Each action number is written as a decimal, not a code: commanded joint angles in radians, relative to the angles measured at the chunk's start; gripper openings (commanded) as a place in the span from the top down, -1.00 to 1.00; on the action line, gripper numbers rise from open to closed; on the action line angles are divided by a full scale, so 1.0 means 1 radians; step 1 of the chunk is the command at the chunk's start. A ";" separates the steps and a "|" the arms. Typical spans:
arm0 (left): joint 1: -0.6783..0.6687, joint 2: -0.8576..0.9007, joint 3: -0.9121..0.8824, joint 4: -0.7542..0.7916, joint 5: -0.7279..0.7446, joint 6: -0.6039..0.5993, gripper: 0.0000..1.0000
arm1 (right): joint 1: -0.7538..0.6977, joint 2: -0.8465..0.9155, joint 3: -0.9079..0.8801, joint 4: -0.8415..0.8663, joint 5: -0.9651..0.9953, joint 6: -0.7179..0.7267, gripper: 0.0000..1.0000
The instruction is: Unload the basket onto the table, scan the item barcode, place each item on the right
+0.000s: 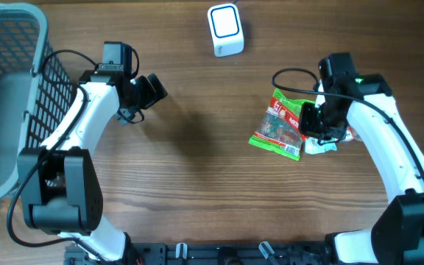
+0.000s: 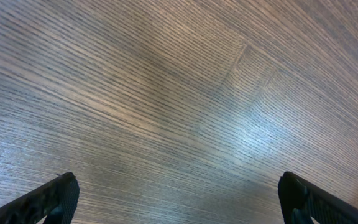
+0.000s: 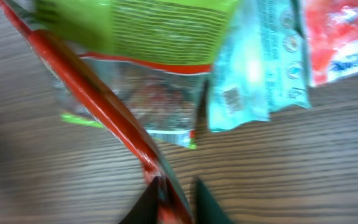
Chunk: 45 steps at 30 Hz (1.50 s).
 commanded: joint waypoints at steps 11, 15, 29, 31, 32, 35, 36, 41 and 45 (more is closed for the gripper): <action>0.009 -0.024 0.017 0.000 -0.010 0.002 -0.99 | -0.005 -0.001 -0.009 0.066 0.142 -0.003 -0.99; 0.009 -0.024 0.017 0.000 -0.010 0.002 -1.00 | -0.005 -0.001 -0.008 0.119 0.142 -0.003 -0.99; 0.009 -0.024 0.017 0.000 -0.010 0.002 -1.00 | -0.005 -0.001 -0.009 0.472 0.142 -0.003 -0.99; 0.009 -0.024 0.017 0.000 -0.010 0.002 -1.00 | -0.005 -0.001 -0.009 0.472 0.142 -0.002 -0.99; 0.009 -0.024 0.017 0.000 -0.010 0.002 -1.00 | -0.005 -0.001 -0.009 0.472 0.142 -0.002 -0.99; 0.009 -0.024 0.017 0.000 -0.010 0.002 -1.00 | -0.005 -0.001 -0.009 0.472 0.142 -0.002 -0.99; 0.009 -0.024 0.017 0.000 -0.010 0.002 -1.00 | -0.005 -0.001 -0.009 0.472 0.142 -0.002 -0.99; 0.009 -0.024 0.017 0.000 -0.010 0.002 -1.00 | -0.005 0.002 -0.010 0.472 0.142 -0.002 -1.00; 0.009 -0.024 0.017 0.000 -0.010 0.002 -1.00 | -0.005 -0.128 -0.010 0.472 0.142 -0.002 -1.00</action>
